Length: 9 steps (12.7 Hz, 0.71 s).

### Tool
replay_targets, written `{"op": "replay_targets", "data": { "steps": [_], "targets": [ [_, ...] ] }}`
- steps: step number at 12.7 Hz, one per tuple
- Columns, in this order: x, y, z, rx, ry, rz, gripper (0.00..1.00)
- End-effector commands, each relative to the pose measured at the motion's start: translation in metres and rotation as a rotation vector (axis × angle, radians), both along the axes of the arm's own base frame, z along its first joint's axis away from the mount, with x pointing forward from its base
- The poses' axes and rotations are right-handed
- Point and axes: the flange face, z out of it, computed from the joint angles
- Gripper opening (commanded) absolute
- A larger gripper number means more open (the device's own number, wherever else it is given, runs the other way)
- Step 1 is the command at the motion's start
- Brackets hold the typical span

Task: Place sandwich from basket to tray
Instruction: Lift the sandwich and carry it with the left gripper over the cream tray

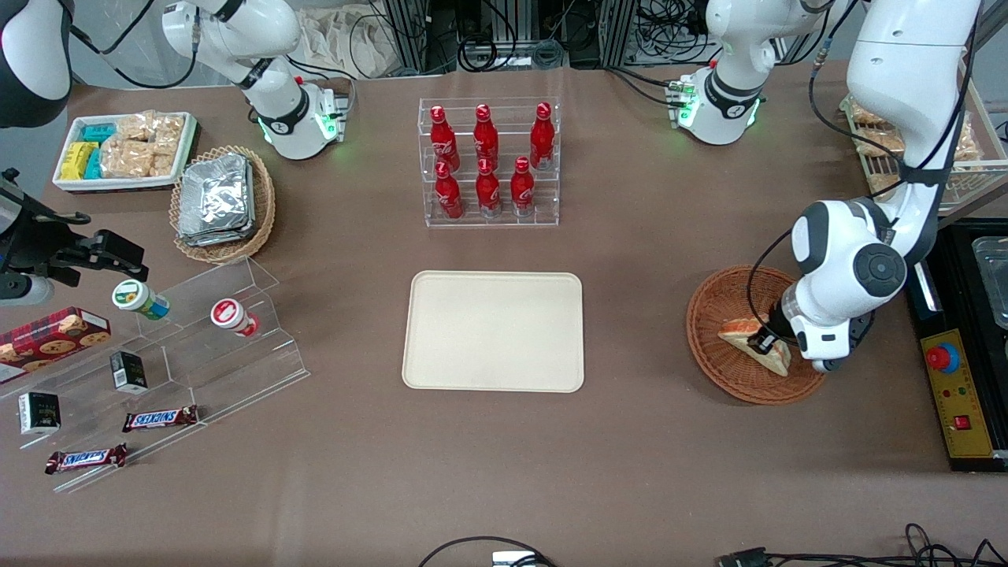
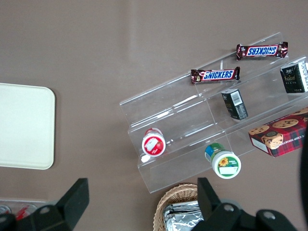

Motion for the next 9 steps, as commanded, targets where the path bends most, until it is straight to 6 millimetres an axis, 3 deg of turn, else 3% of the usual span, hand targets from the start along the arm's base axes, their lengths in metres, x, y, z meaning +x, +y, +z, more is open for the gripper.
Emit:
{"op": "replay_targets", "data": {
  "steps": [1, 4, 5, 7, 9],
  "targets": [
    [0.025, -0.003, 0.037, 0.014, 0.051, -0.027, 0.00],
    [0.046, -0.023, 0.108, 0.015, 0.130, -0.173, 0.00],
    [0.051, -0.038, 0.135, 0.014, 0.141, -0.211, 0.00],
    [0.058, -0.088, 0.188, 0.012, 0.116, -0.342, 0.00],
    [0.055, -0.150, 0.213, -0.011, 0.051, -0.548, 0.00]
  ]
}}
